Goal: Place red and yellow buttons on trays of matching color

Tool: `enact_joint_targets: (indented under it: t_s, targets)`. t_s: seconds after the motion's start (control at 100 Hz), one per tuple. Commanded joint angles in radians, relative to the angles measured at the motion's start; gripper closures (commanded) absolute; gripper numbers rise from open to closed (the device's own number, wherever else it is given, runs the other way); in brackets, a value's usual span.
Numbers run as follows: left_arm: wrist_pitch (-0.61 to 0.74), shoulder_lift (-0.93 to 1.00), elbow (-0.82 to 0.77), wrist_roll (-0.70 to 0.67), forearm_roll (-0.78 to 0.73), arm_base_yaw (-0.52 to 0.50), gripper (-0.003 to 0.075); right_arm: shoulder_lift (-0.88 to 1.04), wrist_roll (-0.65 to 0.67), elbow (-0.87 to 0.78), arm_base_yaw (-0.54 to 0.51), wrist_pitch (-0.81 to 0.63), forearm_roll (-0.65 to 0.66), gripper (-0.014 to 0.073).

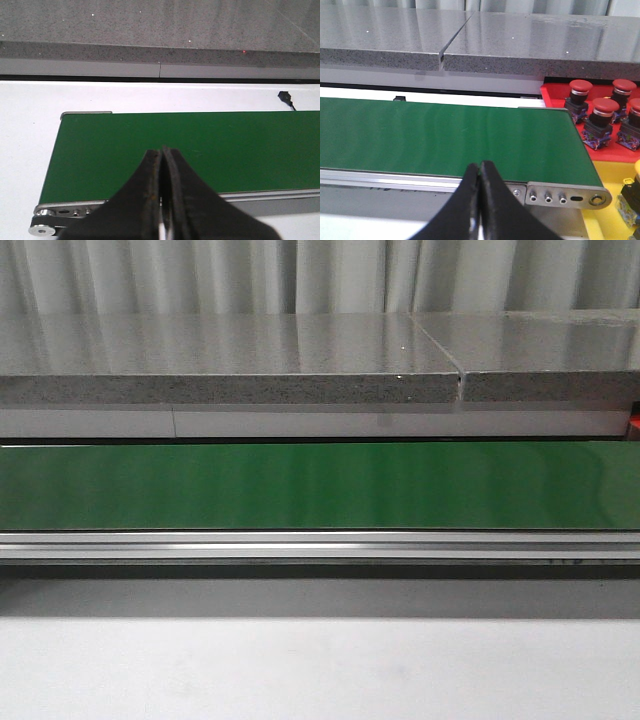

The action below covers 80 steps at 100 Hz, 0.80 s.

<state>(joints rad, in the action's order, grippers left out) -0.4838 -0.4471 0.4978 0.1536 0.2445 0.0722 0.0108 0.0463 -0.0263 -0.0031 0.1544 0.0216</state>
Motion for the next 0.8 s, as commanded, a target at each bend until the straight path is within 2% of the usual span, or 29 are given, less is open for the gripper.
enact_joint_targets:
  t_s: [0.0, 0.36, 0.45, 0.61, 0.79]
  targets:
    - [0.074, -0.003, 0.028, 0.0, 0.016, 0.007, 0.0739, 0.015, 0.001, 0.009, 0.0, -0.086, 0.012, 0.0662]
    - [0.074, -0.003, 0.028, 0.0, 0.016, 0.007, 0.0739, 0.015, 0.001, 0.009, 0.0, -0.086, 0.012, 0.0662]
    - [0.074, -0.003, 0.028, 0.031, -0.046, 0.007, 0.0739, 0.015, 0.001, 0.009, 0.0, -0.086, 0.012, 0.0662]
    - [0.074, -0.003, 0.028, 0.031, -0.049, 0.007, 0.0739, 0.015, 0.001, 0.009, 0.0, -0.086, 0.012, 0.0662]
    - [0.159, 0.017, 0.019, 0.025, -0.085, 0.007, 0.0739, 0.015, 0.001, 0.009, 0.0, -0.086, 0.012, 0.0662]
